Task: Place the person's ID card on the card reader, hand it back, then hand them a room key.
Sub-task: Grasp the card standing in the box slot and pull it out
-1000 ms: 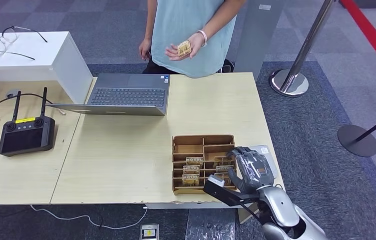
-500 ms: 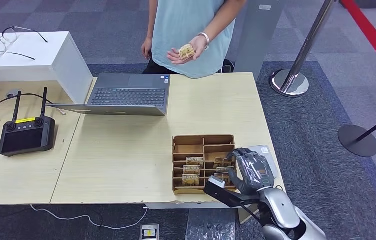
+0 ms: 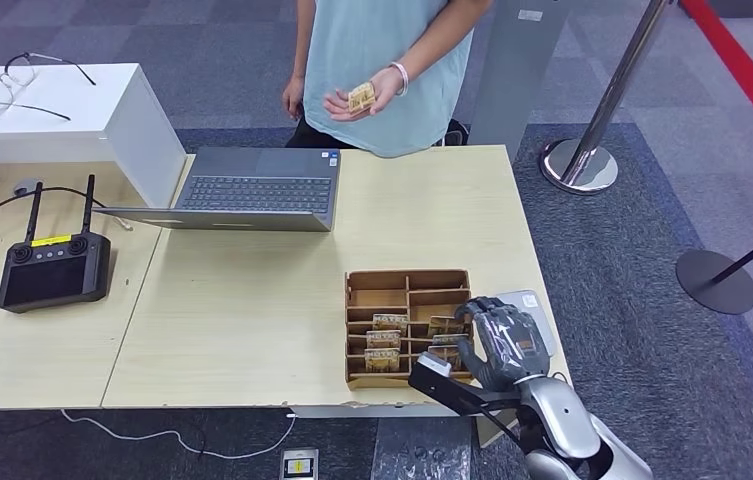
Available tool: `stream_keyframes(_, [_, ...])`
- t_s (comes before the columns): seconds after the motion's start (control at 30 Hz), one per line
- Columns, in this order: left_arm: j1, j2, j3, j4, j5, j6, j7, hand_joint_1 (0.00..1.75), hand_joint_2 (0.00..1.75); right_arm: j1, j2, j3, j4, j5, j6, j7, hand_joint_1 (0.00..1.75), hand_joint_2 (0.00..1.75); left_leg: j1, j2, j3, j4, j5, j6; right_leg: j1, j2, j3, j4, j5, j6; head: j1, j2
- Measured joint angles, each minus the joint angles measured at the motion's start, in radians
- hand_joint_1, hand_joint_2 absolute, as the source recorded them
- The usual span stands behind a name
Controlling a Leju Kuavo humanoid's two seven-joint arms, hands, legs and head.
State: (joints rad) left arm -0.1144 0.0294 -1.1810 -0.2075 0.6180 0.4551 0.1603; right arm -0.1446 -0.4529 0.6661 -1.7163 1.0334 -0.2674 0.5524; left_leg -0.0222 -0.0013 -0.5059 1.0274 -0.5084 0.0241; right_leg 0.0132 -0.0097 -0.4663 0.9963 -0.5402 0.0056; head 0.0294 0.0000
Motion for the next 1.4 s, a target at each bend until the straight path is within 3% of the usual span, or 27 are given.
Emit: stream_keyframes(1.4, [0.000, 0.000, 0.000, 0.000, 0.001, -0.003, 0.004, 0.00, 1.75, 0.022, -0.021, 0.000, -0.040, 0.015, 0.006, 0.025, 0.82, 1.75, 0.000, 0.000, 0.000, 0.000, 0.000, 0.000, 0.000, 0.000, 0.000, 0.000, 0.000, 0.000, 0.000, 0.000])
